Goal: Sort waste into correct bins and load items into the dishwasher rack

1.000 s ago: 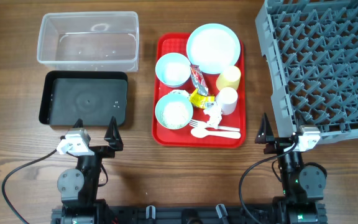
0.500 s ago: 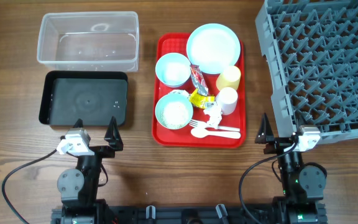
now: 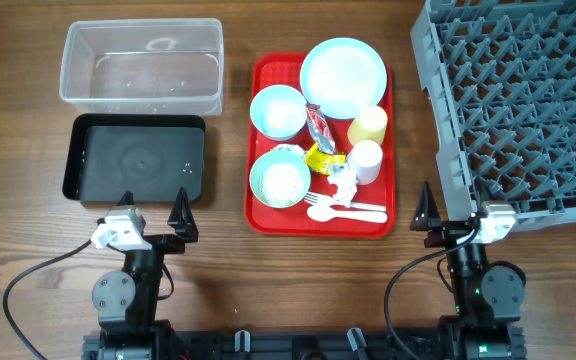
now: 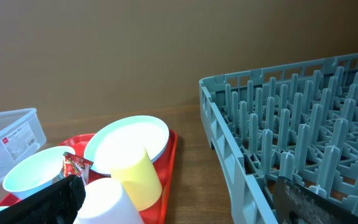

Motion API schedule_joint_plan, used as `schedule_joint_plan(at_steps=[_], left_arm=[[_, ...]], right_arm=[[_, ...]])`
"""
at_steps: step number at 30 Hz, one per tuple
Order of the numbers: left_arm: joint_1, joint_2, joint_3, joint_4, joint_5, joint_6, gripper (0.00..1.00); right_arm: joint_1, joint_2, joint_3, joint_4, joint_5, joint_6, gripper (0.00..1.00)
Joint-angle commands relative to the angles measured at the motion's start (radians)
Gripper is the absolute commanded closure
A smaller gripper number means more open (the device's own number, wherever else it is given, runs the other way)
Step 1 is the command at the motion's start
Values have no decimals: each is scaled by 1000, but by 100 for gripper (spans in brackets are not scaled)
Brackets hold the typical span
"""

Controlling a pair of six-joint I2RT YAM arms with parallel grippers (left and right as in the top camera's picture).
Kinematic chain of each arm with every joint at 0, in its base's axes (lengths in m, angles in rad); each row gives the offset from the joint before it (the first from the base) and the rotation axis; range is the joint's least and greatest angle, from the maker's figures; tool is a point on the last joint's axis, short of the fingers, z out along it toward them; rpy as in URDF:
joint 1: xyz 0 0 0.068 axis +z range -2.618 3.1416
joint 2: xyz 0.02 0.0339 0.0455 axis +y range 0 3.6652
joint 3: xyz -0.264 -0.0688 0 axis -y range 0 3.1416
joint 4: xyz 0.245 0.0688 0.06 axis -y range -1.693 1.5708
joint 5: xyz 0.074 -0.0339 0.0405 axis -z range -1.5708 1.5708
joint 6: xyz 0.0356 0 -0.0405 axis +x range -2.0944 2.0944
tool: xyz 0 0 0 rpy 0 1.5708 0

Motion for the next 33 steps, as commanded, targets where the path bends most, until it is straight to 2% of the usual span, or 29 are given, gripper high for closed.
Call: schedule_joint_plan(at_steps=[1, 33], left_arm=[[7, -7, -5, -4, -9, -5, 0], [7, -7, -5, 22, -21, -5, 0]], right_arm=[[-4, -6, -1, 5, -2, -18, 0], [-4, -6, -1, 19, -2, -17, 0]])
